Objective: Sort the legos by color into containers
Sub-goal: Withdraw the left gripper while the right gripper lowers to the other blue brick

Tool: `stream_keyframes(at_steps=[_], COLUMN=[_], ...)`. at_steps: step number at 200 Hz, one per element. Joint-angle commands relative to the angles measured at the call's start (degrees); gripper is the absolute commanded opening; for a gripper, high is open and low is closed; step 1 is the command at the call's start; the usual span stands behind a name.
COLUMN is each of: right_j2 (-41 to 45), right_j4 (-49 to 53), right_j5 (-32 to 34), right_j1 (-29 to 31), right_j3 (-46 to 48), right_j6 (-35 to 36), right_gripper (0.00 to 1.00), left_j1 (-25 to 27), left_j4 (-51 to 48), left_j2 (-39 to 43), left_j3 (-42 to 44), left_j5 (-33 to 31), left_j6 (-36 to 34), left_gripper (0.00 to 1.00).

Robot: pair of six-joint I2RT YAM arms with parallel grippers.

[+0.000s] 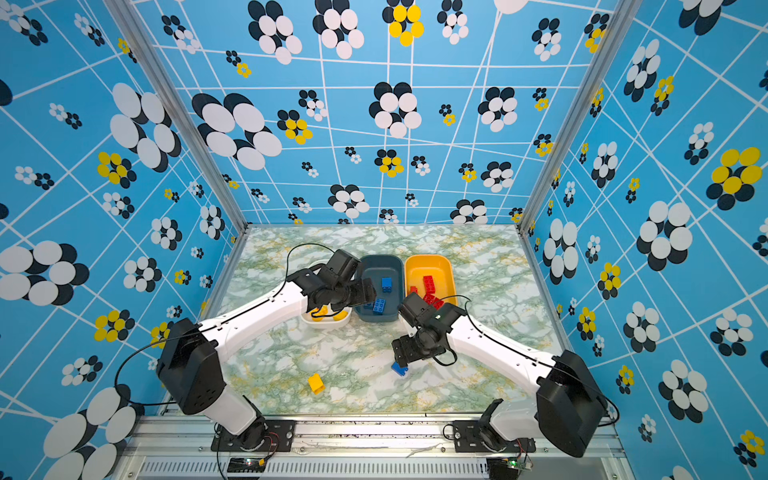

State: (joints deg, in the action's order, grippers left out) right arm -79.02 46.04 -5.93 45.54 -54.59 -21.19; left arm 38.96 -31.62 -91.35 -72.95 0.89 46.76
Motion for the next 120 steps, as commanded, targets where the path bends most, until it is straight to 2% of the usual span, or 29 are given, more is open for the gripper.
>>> stream_keyframes(at_steps=[1, 41, 120], right_j2=[-2.57, -8.23, -14.08], right_j4=[1.34, 2.04, -0.84], right_j5=[1.78, 3.48, 6.54], right_j1=[1.48, 4.58, 8.05], right_j3=[-2.20, -3.67, -4.12], right_j6=[6.16, 10.83, 12.80], right_gripper=[0.89, 0.85, 0.73], left_j1=[-0.64, -1.26, -1.34], left_j4=[0.68, 0.59, -0.98], left_j2=[4.67, 12.26, 21.14], left_j3=[3.53, 10.89, 18.03], left_j5=[-0.80, -2.03, -4.47], left_j6=[1.90, 4.61, 7.79], left_gripper=[0.88, 0.90, 0.92])
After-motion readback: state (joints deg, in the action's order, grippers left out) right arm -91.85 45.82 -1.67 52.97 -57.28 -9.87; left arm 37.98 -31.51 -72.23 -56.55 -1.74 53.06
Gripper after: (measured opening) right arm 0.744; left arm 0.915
